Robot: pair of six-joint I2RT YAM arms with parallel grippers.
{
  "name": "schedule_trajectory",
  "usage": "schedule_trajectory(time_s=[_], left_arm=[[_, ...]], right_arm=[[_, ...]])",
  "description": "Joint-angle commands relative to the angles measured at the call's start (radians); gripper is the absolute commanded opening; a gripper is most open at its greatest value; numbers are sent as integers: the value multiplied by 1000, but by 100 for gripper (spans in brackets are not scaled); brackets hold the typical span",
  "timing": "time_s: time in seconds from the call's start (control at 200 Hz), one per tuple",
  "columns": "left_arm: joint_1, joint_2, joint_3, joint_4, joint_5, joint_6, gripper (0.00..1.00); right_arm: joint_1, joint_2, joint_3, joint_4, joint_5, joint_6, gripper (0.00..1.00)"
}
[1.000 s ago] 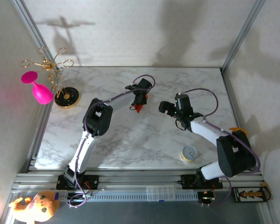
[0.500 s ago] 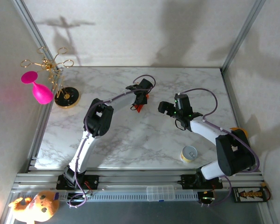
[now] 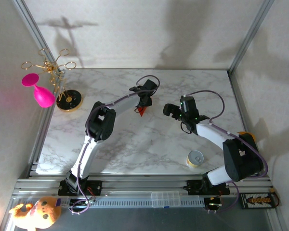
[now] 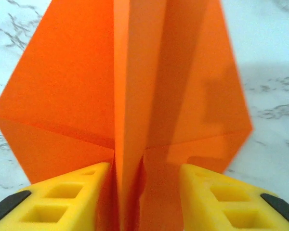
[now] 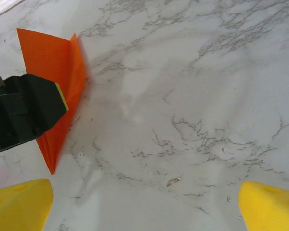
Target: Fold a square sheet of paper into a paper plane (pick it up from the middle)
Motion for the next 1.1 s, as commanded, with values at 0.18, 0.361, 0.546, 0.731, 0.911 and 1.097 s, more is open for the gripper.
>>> schedule_trajectory(time_s=[0.18, 0.361, 0.546, 0.731, 0.911, 1.097], left_arm=[[-1, -146, 18, -31, -64, -26, 44], [-1, -285, -55, 16, -111, -29, 46], [5, -600, -346, 215, -231, -7, 56], [30, -970, -787, 493, -459, 63, 86], [103, -1266, -1185, 688, -629, 114, 99], [216, -1510, -1551, 931, -680, 179, 99]], right_arm=[[-6, -31, 58, -23, 59, 0, 99], [-5, -72, 111, -64, 149, -38, 99], [-8, -164, 145, -72, 364, -128, 99], [-24, -282, 46, 86, 526, -241, 99], [-59, -368, -109, 249, 623, -367, 99], [-117, -384, -294, 436, 657, -497, 99]])
